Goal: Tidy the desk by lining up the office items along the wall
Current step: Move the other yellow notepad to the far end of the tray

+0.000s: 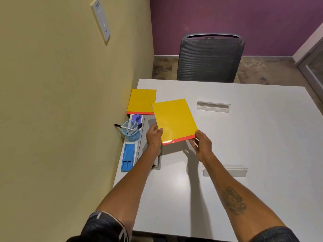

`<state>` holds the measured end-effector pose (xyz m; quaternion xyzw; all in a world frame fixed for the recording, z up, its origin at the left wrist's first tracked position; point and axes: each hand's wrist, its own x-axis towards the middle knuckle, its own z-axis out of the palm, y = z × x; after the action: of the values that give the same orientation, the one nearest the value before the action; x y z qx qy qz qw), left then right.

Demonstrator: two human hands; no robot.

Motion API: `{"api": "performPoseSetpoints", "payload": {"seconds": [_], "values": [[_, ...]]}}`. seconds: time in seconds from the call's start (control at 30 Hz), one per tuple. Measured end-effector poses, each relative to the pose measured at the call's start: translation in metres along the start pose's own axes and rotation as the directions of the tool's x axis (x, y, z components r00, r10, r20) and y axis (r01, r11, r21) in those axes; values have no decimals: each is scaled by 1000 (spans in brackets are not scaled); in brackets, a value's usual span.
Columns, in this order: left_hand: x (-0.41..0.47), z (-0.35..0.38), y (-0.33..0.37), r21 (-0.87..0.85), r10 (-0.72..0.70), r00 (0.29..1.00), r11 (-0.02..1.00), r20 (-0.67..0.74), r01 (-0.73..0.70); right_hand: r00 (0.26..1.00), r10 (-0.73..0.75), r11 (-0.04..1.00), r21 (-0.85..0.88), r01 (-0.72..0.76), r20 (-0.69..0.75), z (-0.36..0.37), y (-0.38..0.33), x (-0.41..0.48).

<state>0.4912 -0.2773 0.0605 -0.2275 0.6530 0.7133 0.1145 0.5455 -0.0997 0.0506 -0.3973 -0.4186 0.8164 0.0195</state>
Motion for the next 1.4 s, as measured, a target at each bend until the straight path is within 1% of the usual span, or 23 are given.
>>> {"api": "performPoseSetpoints", "payload": {"seconds": [0.1, 0.2, 0.27, 0.4, 0.5, 0.6, 0.67, 0.8, 0.9, 1.07, 1.23, 1.33, 1.4], "values": [[12, -5, 19, 64, 28, 1000, 998, -7, -28, 996, -74, 987, -143, 79, 41, 16, -10, 8], [29, -13, 38, 151, 73, 997, 986, -29, -68, 988, -109, 958, -254, 135, 113, 34, -15, 17], [45, -20, 47, 194, 117, 992, 975, -41, -107, 983, -104, 951, -273, 142, 149, 47, -15, 24], [73, -33, 67, 275, 216, 973, 943, -80, -186, 981, -96, 960, -246, 136, 168, 72, -11, 34], [93, -45, 84, 426, 324, 944, 864, -64, -268, 975, -110, 950, -269, 161, 195, 90, -7, 44], [116, -55, 98, 509, 383, 922, 805, -58, -303, 968, -123, 934, -303, 188, 221, 108, 0, 58], [130, -59, 105, 523, 391, 918, 796, -63, -303, 967, -121, 924, -330, 193, 226, 118, 5, 69], [156, -66, 110, 502, 362, 929, 819, -76, -278, 968, -108, 928, -327, 180, 227, 135, 17, 89], [170, -70, 110, 522, 361, 932, 803, -40, -289, 973, -106, 932, -321, 169, 203, 144, 21, 102], [190, -78, 107, 557, 374, 927, 771, -5, -308, 969, -117, 920, -343, 189, 219, 160, 23, 125], [213, -88, 96, 566, 331, 943, 777, 6, -276, 962, -120, 878, -426, 218, 246, 178, 24, 141], [225, -93, 87, 615, 340, 940, 736, 26, -283, 957, -139, 833, -493, 252, 254, 186, 27, 148], [230, -92, 82, 646, 339, 941, 716, 9, -264, 950, -162, 805, -521, 283, 266, 189, 33, 152]]}}
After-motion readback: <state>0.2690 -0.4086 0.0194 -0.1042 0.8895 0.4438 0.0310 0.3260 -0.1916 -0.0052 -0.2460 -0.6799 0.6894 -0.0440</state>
